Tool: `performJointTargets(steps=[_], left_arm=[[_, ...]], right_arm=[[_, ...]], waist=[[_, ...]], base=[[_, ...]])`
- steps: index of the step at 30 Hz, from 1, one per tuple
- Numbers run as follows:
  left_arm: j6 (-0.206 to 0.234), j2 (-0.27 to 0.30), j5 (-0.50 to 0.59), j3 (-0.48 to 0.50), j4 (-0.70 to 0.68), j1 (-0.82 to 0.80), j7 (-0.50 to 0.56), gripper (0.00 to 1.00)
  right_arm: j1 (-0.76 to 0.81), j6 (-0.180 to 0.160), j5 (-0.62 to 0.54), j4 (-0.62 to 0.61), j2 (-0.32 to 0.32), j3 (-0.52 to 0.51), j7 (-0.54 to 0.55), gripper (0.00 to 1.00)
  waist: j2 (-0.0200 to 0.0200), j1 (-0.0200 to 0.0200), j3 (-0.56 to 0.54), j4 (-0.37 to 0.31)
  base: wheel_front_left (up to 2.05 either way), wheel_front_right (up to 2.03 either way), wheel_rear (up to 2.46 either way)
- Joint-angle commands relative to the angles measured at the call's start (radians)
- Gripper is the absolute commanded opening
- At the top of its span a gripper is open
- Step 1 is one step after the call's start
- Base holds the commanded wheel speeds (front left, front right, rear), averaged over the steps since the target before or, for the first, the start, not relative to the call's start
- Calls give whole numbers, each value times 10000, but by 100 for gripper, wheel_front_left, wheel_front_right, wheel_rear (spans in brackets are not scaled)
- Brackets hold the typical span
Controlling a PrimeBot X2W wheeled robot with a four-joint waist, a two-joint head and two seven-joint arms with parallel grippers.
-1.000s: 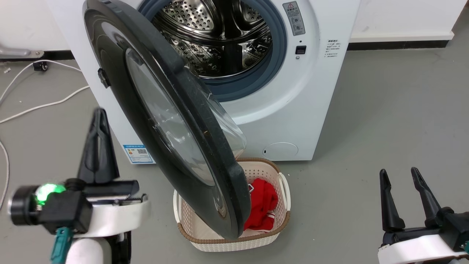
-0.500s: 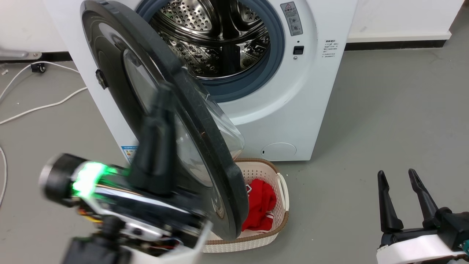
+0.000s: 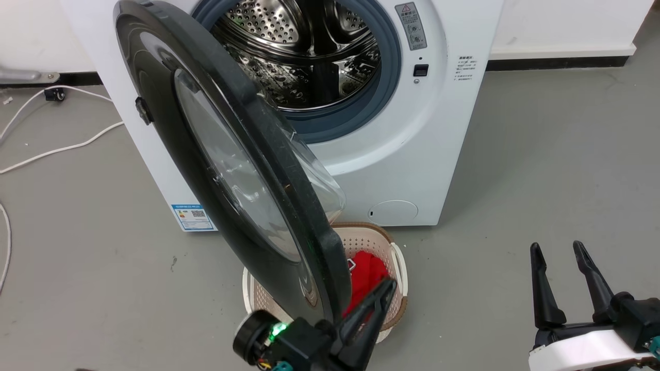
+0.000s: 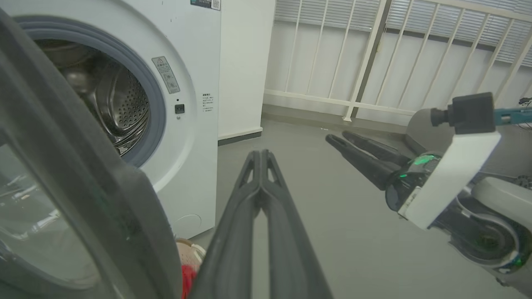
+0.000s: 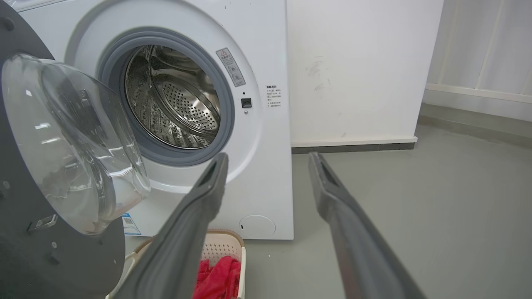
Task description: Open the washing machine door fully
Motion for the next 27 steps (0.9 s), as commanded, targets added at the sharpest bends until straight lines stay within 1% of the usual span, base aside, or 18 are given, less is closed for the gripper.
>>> performJointTargets(steps=[1, 3, 6, 13, 17, 21, 27], left_arm=[[2, 14, -15, -37, 58, 40, 52, 0], [13, 60, -32, -117, 420, 151, 177, 0], [109, 62, 133, -140, 911, 32, 17, 0], [598, -112, 423, 102, 1781, -729, -737, 0], [891, -183, 247, 270, 2245, -1147, -1062, 0], [1093, -224, 92, 376, 2619, -1411, -1253, 0], [1416, -217, -40, 628, 3026, -1550, -1309, 0]], right_arm=[[-42, -7, 4, 13, 24, 13, 4, 100], [-55, -7, 26, 26, 24, 31, 13, 100], [-106, -7, 60, 58, 24, 66, 23, 100], [-178, -7, 142, 161, 23, 118, 42, 100], [-199, -7, 192, 244, 23, 189, 41, 100], [-212, -7, 266, 298, 24, 205, 36, 100], [-196, -7, 372, 360, 24, 214, -6, 100]], waist=[[0, 0, 3, 5], [0, 0, 21, 12], [0, 0, 43, 12], [0, 0, 94, -76], [0, 0, 81, -177], [0, 0, 79, -253], [0, 0, 69, -285]], base=[[0, 0, 0], [0, 0, 0], [0, 0, 0], [0, 0, 0], [0, 0, 0], [0, 0, 0], [0, 0, 0]])
